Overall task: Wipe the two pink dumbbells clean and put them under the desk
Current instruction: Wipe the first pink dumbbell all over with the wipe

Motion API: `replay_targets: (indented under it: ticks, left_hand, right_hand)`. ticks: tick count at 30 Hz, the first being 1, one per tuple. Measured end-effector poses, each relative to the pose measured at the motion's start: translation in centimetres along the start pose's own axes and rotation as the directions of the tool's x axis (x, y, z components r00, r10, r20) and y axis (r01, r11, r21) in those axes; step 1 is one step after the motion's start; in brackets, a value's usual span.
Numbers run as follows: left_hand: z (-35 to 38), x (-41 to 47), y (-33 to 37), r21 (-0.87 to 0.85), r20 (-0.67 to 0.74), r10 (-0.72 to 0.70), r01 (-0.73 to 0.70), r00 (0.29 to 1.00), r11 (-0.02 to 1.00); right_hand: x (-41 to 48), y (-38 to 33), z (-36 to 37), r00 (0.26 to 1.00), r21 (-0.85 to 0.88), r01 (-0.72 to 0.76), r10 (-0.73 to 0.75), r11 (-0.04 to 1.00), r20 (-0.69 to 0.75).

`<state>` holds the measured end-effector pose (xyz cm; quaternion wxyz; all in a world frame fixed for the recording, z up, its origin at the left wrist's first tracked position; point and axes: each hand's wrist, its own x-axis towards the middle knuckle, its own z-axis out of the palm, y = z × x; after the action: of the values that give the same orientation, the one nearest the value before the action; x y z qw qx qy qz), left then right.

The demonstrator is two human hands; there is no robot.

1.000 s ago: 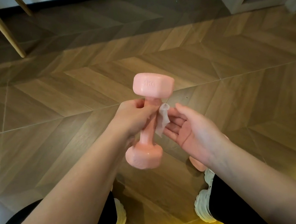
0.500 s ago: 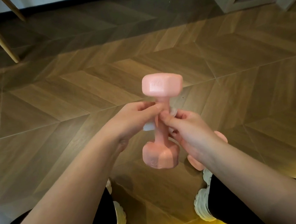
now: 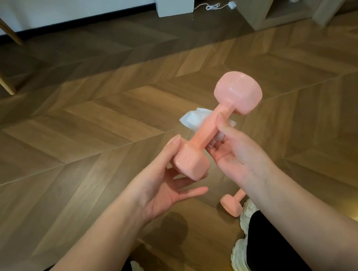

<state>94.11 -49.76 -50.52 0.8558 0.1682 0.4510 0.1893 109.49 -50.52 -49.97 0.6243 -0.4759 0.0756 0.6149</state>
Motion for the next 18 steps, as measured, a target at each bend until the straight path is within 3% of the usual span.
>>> replay_targets:
  ticks: [3,8,13,16,18]
  left_hand:
    - [0.4,0.2,-0.2,-0.04,-0.02,0.076,-0.077,0.997,0.996]
    - [0.4,0.3,-0.3,0.093,-0.133,0.267,-0.256,0.955,0.962]
    - [0.4,0.1,-0.6,0.068,-0.142,0.23,-0.223,0.963,0.973]
    - [0.6,0.0,-0.2,-0.023,-0.137,0.241,-0.246,0.961,0.969]
    - [0.4,-0.1,0.5,-0.069,-0.139,0.258,-0.27,0.956,0.961]
  right_hand:
    - [-0.1,-0.2,0.0,0.999,-0.076,0.03,-0.027,0.997,0.041]
    - [-0.4,0.1,-0.5,0.995,-0.262,0.065,-0.042,0.963,0.095]
    - [-0.1,0.9,-0.7,0.996,-0.3,0.085,-0.083,0.95,0.019]
    - [-0.5,0.0,-0.1,0.987,-0.288,0.12,-0.083,0.95,0.139]
    - [-0.8,-0.9,0.0,0.974,-0.201,0.043,0.004,0.979,0.228]
